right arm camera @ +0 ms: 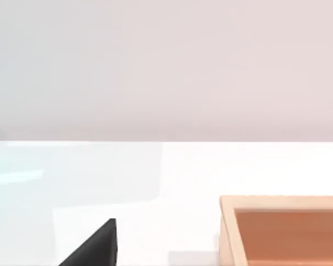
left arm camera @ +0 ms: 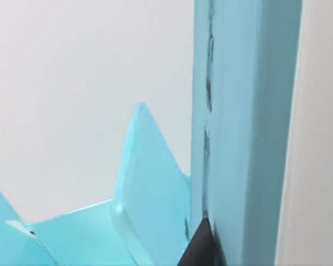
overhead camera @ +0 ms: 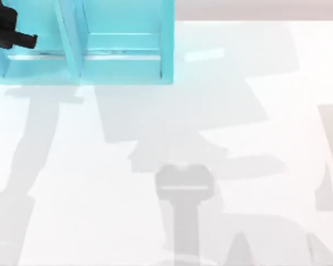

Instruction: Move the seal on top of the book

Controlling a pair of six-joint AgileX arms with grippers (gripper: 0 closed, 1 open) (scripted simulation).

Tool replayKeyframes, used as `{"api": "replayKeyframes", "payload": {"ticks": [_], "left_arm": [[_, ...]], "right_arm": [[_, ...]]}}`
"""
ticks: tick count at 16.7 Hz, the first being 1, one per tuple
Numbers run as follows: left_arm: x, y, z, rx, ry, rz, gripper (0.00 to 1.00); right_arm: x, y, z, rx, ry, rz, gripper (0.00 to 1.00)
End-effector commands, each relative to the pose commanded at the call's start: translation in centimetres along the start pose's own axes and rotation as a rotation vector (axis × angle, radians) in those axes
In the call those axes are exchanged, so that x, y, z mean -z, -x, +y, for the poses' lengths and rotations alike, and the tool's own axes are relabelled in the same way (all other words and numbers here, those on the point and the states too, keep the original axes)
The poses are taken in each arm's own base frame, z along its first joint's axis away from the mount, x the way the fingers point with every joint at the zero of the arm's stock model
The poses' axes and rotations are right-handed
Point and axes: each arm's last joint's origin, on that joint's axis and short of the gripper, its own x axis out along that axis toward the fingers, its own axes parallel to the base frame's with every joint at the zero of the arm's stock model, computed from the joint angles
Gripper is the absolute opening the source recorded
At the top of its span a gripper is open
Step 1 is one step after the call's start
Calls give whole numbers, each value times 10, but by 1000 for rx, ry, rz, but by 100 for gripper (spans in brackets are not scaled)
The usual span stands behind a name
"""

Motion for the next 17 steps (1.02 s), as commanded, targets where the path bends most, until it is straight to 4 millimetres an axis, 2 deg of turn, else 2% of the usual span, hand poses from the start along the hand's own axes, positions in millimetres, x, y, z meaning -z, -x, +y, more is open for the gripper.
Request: {"api": "replayKeyframes", "payload": {"ticks": [3, 6, 13, 17], "left_arm": [[-5, 36, 6, 6, -6, 8, 0], [-4, 52, 7, 12, -12, 18, 0], [-4, 51, 4, 19, 11, 25, 0], [-12, 45, -14, 54, 163, 51, 0]], "right_arm": [[0, 0, 0, 0, 0, 0, 100], [0, 0, 0, 0, 0, 0, 100], [0, 0, 0, 0, 0, 0, 100], [0, 0, 0, 0, 0, 0, 100]]}}
